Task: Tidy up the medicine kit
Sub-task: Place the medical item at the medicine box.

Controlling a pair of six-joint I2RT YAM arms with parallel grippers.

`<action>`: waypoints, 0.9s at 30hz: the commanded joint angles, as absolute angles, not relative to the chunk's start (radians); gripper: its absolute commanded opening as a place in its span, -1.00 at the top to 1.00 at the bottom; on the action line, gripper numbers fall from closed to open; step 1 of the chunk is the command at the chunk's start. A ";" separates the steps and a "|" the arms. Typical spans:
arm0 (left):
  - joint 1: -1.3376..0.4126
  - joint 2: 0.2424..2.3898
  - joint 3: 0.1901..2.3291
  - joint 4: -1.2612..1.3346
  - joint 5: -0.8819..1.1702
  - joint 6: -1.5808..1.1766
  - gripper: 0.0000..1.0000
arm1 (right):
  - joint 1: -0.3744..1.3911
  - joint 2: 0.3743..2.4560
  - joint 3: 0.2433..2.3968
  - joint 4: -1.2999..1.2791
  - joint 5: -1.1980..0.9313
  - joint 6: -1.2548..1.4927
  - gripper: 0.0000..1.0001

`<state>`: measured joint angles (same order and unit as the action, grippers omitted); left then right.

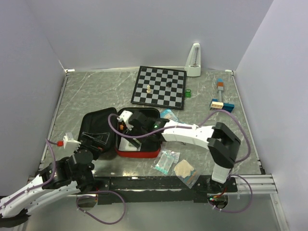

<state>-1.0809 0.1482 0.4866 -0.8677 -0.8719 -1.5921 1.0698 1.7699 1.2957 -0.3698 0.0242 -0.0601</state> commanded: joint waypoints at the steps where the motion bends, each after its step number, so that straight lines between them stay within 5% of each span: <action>1: -1.083 0.124 0.512 -0.874 -0.896 -1.583 -0.93 | 1.031 1.554 1.223 -0.278 0.190 0.059 -0.69; 6: -1.083 0.123 0.505 -0.870 -0.891 -1.582 -0.93 | 0.751 1.310 1.073 -0.294 0.189 0.306 -0.63; 14: -1.083 0.153 0.465 -0.752 -0.861 -1.531 -0.93 | 0.438 1.380 0.988 -0.355 0.080 0.455 -0.45; 27: -1.083 0.170 0.474 -0.787 -0.828 -1.554 -0.93 | 0.318 1.546 0.948 -0.293 -0.024 0.555 -0.41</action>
